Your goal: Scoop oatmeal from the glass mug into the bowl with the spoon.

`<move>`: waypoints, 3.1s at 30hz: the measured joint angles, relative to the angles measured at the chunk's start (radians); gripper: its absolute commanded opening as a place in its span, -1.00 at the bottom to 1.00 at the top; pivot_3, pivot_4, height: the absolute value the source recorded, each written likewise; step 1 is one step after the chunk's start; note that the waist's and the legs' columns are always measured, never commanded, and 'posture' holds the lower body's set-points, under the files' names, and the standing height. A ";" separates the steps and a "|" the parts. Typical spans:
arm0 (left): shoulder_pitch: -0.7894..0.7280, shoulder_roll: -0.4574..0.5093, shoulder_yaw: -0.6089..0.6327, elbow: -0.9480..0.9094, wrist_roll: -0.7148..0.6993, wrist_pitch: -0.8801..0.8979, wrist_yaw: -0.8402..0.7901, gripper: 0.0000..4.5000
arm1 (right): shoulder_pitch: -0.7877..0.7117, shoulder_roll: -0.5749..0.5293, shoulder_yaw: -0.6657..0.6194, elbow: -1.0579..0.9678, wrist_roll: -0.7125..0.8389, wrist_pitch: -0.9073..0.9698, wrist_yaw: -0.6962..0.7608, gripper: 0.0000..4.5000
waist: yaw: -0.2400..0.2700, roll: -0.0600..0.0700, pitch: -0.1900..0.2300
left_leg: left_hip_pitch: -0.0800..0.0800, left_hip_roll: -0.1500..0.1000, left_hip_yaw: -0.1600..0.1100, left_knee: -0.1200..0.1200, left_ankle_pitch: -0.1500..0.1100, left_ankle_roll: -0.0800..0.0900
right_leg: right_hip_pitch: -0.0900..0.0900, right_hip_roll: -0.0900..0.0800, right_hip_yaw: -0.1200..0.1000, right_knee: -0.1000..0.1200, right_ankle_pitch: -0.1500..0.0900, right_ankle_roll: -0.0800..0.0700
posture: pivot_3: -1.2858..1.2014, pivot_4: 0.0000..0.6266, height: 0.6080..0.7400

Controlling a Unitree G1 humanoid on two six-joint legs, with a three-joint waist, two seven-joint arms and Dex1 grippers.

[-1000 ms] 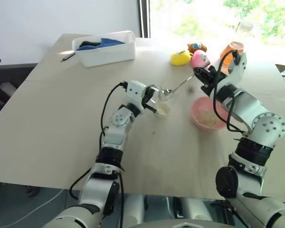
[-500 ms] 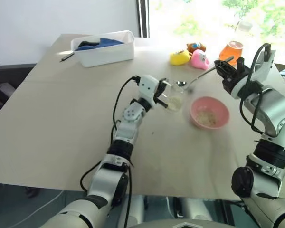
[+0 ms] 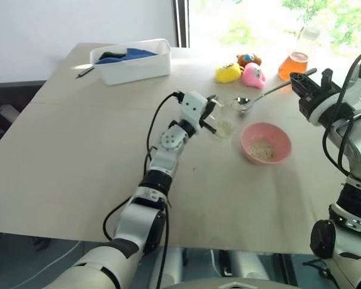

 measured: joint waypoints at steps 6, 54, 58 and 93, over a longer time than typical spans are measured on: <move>0.004 0.000 0.000 0.000 -0.001 -0.001 -0.020 -0.98 | 0.025 -0.013 -0.001 -0.004 0.040 -0.078 -0.018 -1.00 | 0.001 0.000 0.000 | 0.000 0.000 0.000 0.000 0.000 0.000 | 0.000 0.000 0.000 0.000 0.000 0.000 | 0.03 -0.52 1.00; 0.167 0.034 0.038 -0.162 -0.059 0.080 -0.030 -0.98 | 0.236 -0.110 0.011 -0.029 -0.406 -0.068 0.509 -1.00 | 0.018 0.001 0.000 | 0.004 0.003 0.007 0.005 0.000 0.000 | 0.002 0.004 0.006 0.000 0.003 0.005 | 0.03 -0.52 1.00; 0.170 0.023 0.033 -0.165 -0.059 0.083 -0.031 -0.98 | 0.123 -0.034 0.037 -0.057 -0.212 -0.083 0.377 -1.00 | 0.010 0.002 0.000 | 0.004 0.003 0.008 0.006 -0.001 0.003 | 0.002 0.004 0.007 0.000 0.004 0.006 | 0.03 -0.52 1.00; 0.235 0.028 0.102 -0.283 -0.103 0.255 0.091 -1.00 | 0.008 -0.046 0.196 -0.014 -0.401 -0.043 0.549 0.66 | -0.001 0.002 0.000 | 0.003 0.003 0.009 0.006 -0.003 0.006 | 0.002 0.002 0.007 -0.001 0.004 0.006 | 0.03 -0.52 1.00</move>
